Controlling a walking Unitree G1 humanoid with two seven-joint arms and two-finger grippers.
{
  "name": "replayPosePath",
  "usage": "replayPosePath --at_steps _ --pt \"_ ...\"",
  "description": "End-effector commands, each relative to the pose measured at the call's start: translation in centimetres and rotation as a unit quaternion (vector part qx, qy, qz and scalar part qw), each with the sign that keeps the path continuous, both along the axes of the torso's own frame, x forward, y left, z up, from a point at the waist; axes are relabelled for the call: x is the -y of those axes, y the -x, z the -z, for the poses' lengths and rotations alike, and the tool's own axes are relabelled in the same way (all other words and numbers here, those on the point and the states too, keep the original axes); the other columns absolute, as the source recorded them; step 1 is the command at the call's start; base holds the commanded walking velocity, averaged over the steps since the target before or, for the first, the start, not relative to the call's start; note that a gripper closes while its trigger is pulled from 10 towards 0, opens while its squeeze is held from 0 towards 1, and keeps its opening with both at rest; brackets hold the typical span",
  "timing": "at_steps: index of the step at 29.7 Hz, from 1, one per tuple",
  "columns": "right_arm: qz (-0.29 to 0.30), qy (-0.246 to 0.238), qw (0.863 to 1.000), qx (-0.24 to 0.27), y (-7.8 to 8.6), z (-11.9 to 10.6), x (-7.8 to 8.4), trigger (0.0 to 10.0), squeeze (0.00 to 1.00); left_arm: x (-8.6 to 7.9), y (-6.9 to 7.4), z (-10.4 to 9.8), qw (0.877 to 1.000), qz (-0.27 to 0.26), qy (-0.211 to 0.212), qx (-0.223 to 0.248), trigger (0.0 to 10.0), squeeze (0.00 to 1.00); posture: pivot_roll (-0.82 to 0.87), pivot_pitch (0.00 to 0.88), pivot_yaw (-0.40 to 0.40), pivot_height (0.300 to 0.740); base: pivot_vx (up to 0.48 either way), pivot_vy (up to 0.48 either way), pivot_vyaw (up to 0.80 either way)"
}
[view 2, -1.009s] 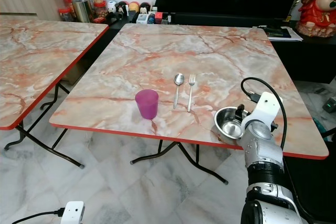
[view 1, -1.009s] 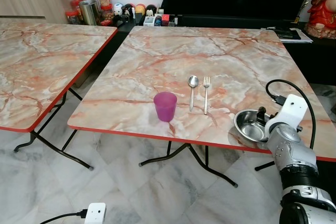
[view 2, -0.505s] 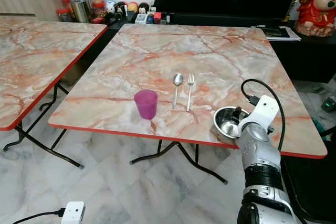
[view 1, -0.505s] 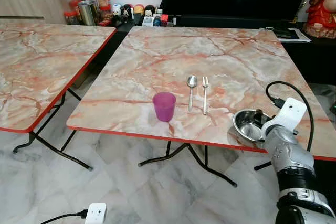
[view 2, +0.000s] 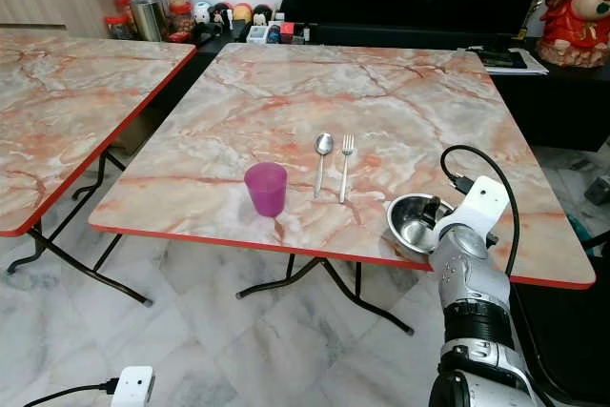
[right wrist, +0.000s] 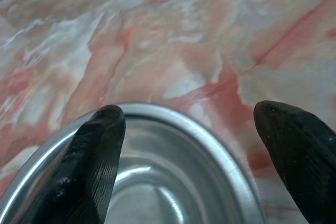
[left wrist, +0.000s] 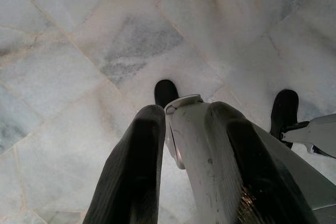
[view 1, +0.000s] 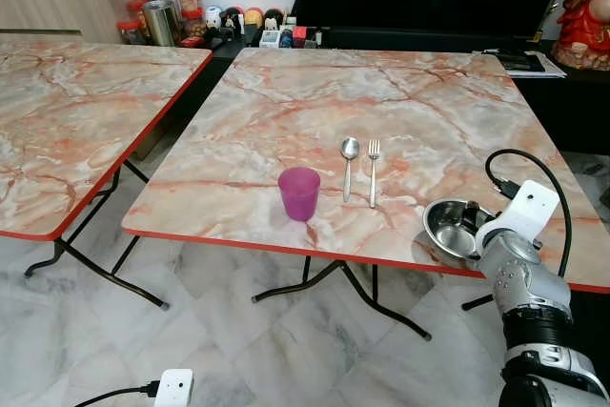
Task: Setting the table
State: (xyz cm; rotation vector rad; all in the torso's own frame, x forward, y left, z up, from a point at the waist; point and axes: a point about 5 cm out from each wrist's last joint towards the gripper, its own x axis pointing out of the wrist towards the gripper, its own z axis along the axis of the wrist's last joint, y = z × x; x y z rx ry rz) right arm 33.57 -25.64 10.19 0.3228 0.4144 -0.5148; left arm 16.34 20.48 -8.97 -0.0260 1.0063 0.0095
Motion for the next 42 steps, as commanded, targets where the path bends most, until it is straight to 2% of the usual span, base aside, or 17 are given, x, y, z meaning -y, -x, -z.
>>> replayPosePath --at_steps 1,8,16,17,18,19,42 --pt "0.009 -0.003 1.0 0.004 0.1 -0.3 0.3 10.0 0.0 -0.3 0.4 0.1 1.0 -0.002 0.0 -0.012 10.0 0.0 -0.03 0.0 0.008 0.732 0.0 0.0 0.0" --pt "0.011 -0.009 1.0 0.002 0.3 -0.2 0.3 10.0 0.0 -0.3 0.5 0.2 1.0 -0.001 0.001 -0.013 10.0 0.0 -0.03 0.0 0.009 0.732 0.0 0.0 0.0" --pt "0.009 -0.03 0.999 -0.01 0.6 0.5 -0.6 10.0 0.0 -0.2 0.5 0.2 1.0 -0.001 0.001 -0.014 10.0 0.0 -0.03 0.0 0.007 0.732 0.0 0.0 0.0" --pt "0.009 -0.032 0.999 -0.01 0.6 0.5 -0.6 8.9 0.0 -0.2 0.5 0.2 1.0 -0.001 0.001 -0.014 10.0 0.0 -0.03 0.0 0.006 0.732 0.0 0.0 0.0" --pt "0.009 -0.037 0.999 -0.009 0.5 0.5 -0.7 3.3 0.0 -0.2 0.4 0.2 1.0 -0.001 0.001 -0.015 10.0 0.0 -0.03 0.0 0.006 0.732 0.0 0.0 0.0" --pt "0.007 -0.038 0.999 -0.008 0.5 0.4 -0.8 0.0 0.0 -0.2 0.4 0.2 1.0 -0.001 0.001 -0.015 10.0 0.0 -0.03 0.0 0.006 0.732 0.0 0.0 0.0" --pt "0.002 -0.056 0.998 0.003 -0.1 -0.2 -1.5 0.0 0.0 -0.2 0.4 0.2 1.0 0.0 0.005 -0.018 10.0 0.0 -0.02 0.0 0.003 0.732 0.0 0.0 0.0"
